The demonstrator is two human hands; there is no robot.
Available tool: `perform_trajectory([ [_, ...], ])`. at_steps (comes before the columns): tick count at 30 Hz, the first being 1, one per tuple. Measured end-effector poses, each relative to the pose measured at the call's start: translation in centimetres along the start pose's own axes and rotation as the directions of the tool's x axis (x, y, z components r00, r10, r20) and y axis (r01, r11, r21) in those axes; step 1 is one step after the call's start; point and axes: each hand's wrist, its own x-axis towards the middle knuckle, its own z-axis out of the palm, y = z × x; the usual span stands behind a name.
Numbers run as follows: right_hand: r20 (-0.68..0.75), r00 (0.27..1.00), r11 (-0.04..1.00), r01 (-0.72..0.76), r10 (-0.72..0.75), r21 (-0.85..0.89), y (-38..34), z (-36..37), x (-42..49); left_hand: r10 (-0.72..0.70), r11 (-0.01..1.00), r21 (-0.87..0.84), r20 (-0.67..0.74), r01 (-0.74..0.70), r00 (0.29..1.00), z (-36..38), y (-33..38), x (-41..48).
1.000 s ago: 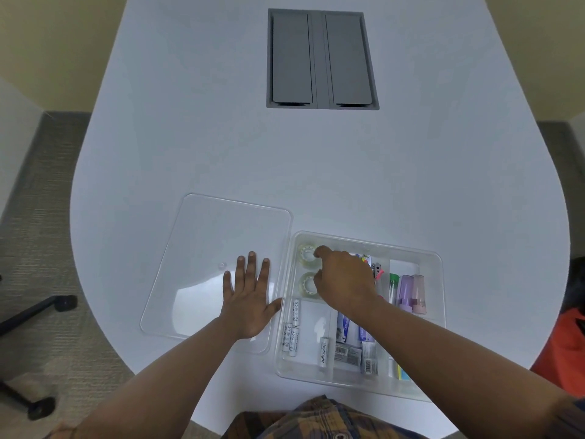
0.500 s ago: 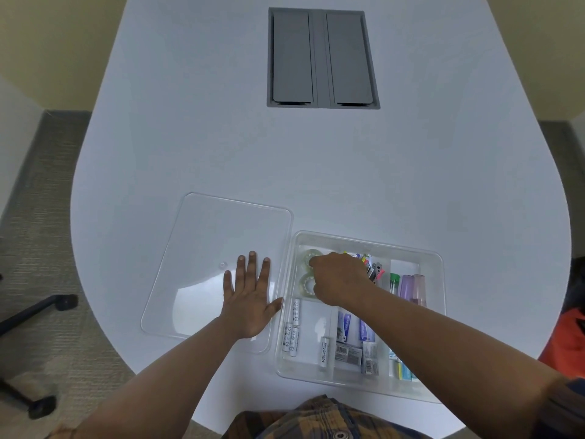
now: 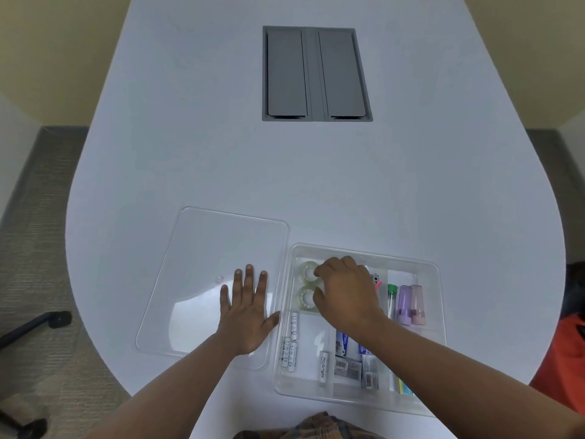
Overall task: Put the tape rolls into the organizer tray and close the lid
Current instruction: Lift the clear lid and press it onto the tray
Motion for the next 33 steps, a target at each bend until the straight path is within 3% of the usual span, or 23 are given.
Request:
perform_trajectory([
  [7,-0.080,0.996,0.999,0.033,-0.030,0.037,1.4,2.0,-3.7,-0.013,1.000,0.010,-0.041,0.013,0.999,0.1,0.1,-0.1],
  [11,-0.033,0.999,1.000,0.012,-0.011,0.025,2.5,3.2,-4.8,-0.030,1.000,-0.002,-0.109,0.030,0.994,-0.2,0.9,-0.7],
  [17,0.013,1.000,0.999,0.010,-0.010,0.049,3.3,3.8,-5.1,-0.124,0.980,-0.172,-0.125,0.102,0.984,-1.7,3.3,-1.5],
  [20,0.021,1.000,0.998,0.014,-0.015,0.062,3.3,3.9,-5.0,-0.156,0.969,-0.222,-0.206,0.109,0.966,-3.0,2.8,-2.4],
  [27,-0.002,1.000,0.987,0.020,-0.020,0.158,2.9,3.1,-5.4,-0.222,0.952,-0.300,-0.517,0.068,0.827,-8.5,0.9,-5.3],
  [33,-0.027,0.999,0.966,0.045,-0.039,0.257,1.9,2.0,-5.7,-0.200,0.978,-0.182,-0.711,0.099,0.674,-12.8,0.2,-8.0],
])
